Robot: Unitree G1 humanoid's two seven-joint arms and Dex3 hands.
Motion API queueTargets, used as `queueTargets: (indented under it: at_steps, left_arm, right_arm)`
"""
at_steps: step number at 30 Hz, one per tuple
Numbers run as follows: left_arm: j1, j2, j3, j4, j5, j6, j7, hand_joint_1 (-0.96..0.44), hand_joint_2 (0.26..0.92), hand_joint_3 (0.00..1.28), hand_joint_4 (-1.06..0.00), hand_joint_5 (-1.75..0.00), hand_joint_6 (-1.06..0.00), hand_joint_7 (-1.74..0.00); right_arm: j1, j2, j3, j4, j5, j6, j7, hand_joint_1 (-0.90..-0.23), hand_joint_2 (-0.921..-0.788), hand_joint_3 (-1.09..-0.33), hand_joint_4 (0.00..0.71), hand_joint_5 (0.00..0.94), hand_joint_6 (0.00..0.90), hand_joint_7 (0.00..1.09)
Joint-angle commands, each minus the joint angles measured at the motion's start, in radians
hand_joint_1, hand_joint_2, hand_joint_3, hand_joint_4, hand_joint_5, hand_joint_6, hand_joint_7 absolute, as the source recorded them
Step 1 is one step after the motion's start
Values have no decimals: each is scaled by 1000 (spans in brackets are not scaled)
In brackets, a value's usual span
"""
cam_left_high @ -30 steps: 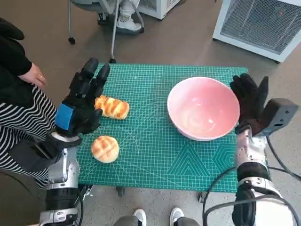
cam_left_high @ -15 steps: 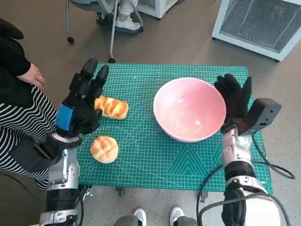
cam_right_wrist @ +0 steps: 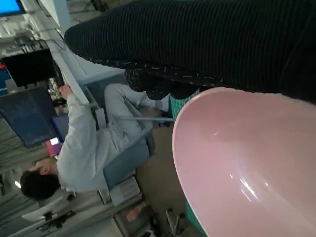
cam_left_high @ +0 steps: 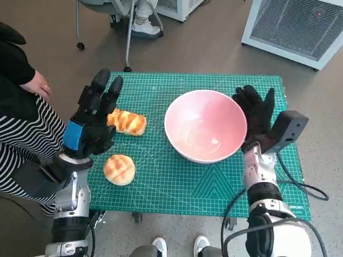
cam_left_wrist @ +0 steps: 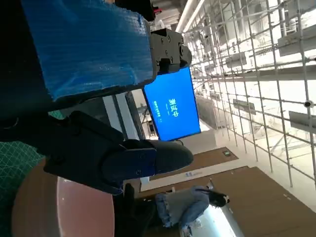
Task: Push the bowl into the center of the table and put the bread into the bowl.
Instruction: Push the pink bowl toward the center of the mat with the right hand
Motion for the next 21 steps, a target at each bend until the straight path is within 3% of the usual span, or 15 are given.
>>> queueTargets:
  at_steps: [1, 7, 13, 21]
  left_arm:
    - [5, -4, -4, -16, 8, -6, 7, -834, 921, 480, -113, -6, -38, -262]
    - [-8, -12, -10, 2, 16, -13, 12, -833, 921, 478, -112, -5, -35, -261]
    - [-18, -23, -20, 11, 21, -17, 15, -830, 921, 477, -108, -2, -27, -257]
    - [-35, -36, -35, 22, 19, -15, 13, -827, 921, 480, -102, 0, -16, -255]
  right_arm:
    - [0, 18, -6, 16, 13, 26, 3, -677, -921, -890, 107, 0, 176, 212]
    - [-6, 15, -4, 12, 9, 25, 15, -676, -921, -907, 94, 1, 191, 198]
    - [-5, -9, 6, -4, 2, -1, 52, -699, -921, -894, 86, 0, 178, 175]
    - [7, -44, 29, -70, 4, -103, 125, -714, -921, -874, 53, 0, 154, 154]
